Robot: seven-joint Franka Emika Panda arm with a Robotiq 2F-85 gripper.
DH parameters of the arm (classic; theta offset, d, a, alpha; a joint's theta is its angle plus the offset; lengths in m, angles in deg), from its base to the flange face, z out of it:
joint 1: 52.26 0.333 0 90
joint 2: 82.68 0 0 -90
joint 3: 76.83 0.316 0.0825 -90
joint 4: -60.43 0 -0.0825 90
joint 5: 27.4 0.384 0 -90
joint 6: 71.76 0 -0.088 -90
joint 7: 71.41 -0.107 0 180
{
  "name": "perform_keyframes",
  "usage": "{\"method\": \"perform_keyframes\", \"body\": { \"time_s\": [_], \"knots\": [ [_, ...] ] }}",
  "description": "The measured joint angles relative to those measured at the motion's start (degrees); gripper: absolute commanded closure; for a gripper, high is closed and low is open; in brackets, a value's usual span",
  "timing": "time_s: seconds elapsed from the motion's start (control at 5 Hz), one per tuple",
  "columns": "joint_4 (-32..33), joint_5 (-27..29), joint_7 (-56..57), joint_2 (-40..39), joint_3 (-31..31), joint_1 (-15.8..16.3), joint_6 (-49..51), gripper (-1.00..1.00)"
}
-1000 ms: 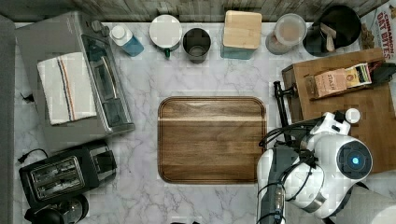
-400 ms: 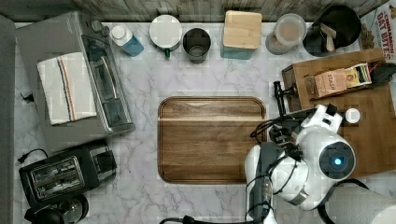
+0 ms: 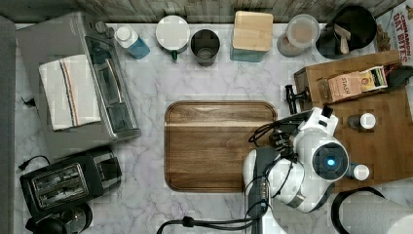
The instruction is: Open the drawer.
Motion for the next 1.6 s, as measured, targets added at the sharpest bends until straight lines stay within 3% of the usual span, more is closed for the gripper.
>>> {"method": "perform_keyframes", "body": {
  "time_s": [0.2, 0.6, 1.2, 1.4, 1.6],
  "knots": [
    [1.79, 5.07, 1.06, -1.00, 0.76, -0.23, -7.39, -1.00],
    [2.91, 8.04, 2.57, -1.79, 1.08, -0.29, -10.97, -1.00],
    [4.92, 6.90, 2.07, -5.86, -0.04, 0.46, -13.48, -1.00],
    [2.69, 6.86, 1.90, -5.58, -0.34, 0.58, -6.27, -1.00],
    [-0.56, 11.31, 6.66, -5.77, 1.04, -0.99, 1.12, -1.00]
  ]
}}
